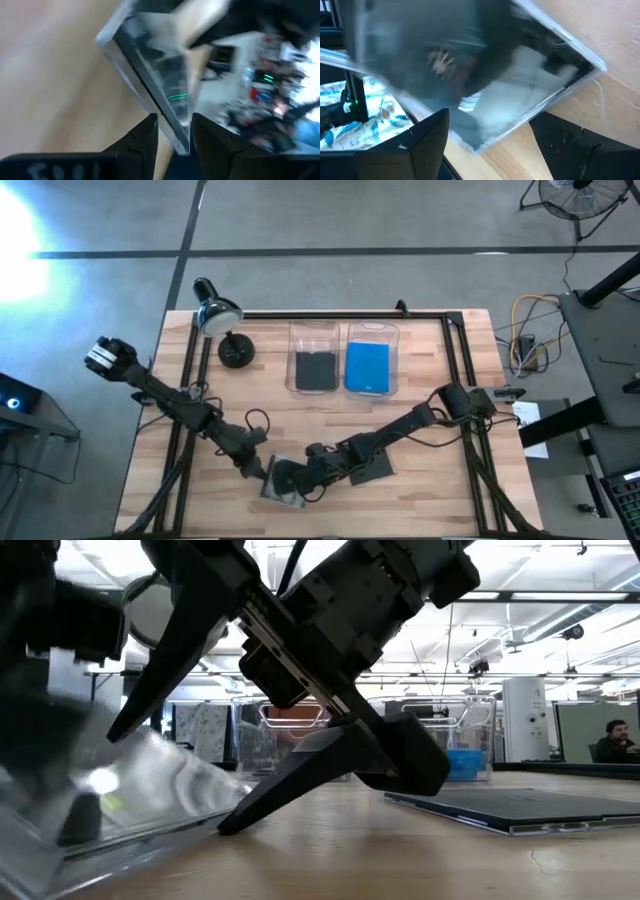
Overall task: Pick & place jewel cases by type
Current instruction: Put the black CD case into the left transparent bin
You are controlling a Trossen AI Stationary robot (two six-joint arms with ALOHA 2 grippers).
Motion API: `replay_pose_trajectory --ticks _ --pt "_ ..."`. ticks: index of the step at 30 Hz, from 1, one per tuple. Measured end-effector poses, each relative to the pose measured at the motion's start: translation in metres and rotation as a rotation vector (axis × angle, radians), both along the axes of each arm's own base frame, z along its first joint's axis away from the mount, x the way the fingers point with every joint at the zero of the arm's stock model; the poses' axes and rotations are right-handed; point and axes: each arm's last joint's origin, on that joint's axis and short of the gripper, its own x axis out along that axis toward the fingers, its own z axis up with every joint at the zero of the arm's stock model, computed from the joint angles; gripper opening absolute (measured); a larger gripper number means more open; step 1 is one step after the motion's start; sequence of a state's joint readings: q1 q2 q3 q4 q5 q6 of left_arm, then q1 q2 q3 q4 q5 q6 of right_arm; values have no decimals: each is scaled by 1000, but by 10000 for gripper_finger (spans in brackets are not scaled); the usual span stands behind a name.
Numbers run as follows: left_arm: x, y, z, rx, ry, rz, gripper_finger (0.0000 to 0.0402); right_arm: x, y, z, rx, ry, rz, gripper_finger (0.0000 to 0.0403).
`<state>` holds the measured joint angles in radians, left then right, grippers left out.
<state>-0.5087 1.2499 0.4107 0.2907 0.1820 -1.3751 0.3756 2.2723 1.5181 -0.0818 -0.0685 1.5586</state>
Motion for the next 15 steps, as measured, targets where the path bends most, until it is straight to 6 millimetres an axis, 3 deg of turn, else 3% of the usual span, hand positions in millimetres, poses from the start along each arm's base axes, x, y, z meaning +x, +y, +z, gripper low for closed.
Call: replay_pose_trajectory --ticks 7,15 --pt "6 -4 15 -62 -175 10 103 2 -3 1 -6 -11 5 279" --pt "10 -4 4 -17 -130 75 103 6 -3 6 -27 -25 21 279"
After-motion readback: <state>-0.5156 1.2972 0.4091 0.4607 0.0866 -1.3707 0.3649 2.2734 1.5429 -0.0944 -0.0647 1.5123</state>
